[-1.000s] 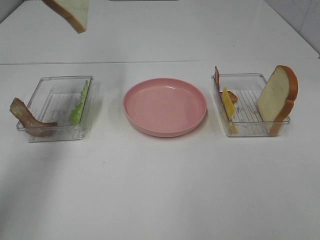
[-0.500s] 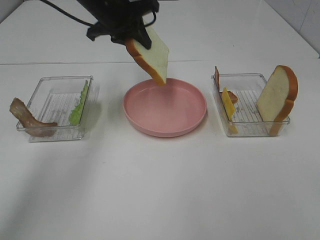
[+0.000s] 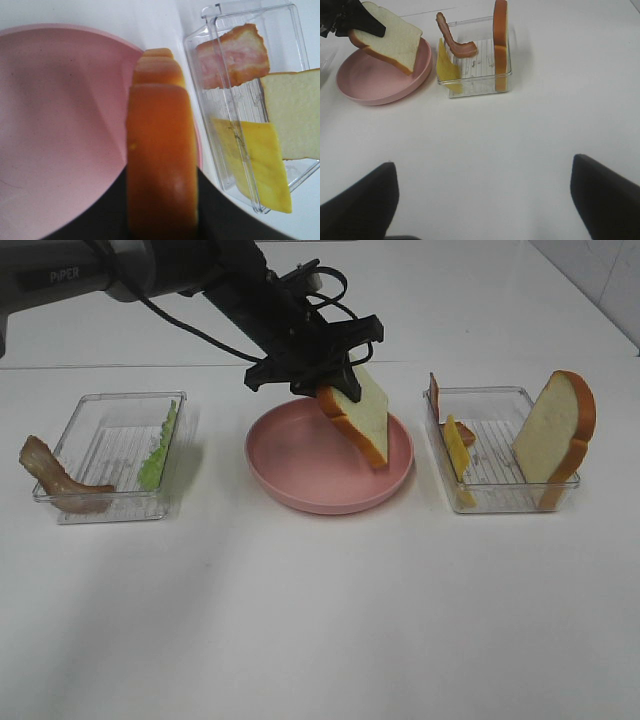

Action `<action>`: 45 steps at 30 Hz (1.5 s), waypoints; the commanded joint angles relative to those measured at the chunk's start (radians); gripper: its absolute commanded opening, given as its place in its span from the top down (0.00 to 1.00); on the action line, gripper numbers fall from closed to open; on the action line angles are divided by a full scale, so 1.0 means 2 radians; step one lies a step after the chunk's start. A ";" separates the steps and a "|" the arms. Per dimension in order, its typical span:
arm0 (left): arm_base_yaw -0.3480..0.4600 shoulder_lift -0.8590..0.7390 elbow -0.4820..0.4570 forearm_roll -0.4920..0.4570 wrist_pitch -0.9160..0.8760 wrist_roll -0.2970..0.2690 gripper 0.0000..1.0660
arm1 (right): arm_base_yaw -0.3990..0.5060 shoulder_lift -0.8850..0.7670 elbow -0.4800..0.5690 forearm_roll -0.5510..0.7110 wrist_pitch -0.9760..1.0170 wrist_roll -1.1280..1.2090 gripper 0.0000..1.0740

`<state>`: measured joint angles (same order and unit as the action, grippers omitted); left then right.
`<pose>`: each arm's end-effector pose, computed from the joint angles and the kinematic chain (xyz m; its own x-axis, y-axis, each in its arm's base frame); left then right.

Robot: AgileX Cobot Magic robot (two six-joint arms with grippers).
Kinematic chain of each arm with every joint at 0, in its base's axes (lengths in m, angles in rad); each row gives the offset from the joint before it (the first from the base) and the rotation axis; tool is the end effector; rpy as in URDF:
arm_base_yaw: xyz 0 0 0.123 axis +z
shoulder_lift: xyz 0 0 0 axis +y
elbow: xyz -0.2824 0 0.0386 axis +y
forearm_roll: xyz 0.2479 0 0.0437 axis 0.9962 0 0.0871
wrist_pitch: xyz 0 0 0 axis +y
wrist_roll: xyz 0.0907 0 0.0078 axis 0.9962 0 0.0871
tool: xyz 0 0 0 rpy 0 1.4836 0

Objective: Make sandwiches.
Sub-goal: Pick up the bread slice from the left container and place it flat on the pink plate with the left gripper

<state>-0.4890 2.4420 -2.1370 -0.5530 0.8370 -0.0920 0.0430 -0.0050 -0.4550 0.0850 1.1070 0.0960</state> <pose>0.4578 -0.2839 0.1732 -0.9377 0.0136 -0.3472 0.2143 0.8092 -0.5470 -0.0032 0.0068 0.2612 -0.5389 0.1102 -0.8351 -0.0355 0.9875 0.1533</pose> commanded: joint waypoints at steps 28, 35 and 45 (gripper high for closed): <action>-0.006 0.035 -0.002 0.023 0.074 -0.048 0.97 | -0.001 -0.015 0.002 0.001 -0.007 -0.001 0.19; -0.006 0.034 -0.002 0.030 0.076 -0.048 0.62 | -0.001 -0.015 0.002 0.001 -0.007 -0.001 0.19; -0.006 0.028 -0.043 0.092 0.137 -0.051 0.08 | -0.001 -0.015 0.002 0.001 -0.007 -0.001 0.19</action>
<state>-0.4960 2.4990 -2.2200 -0.3790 1.0910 -0.1910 0.0430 -0.0050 -0.4550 0.0850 1.1070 0.0960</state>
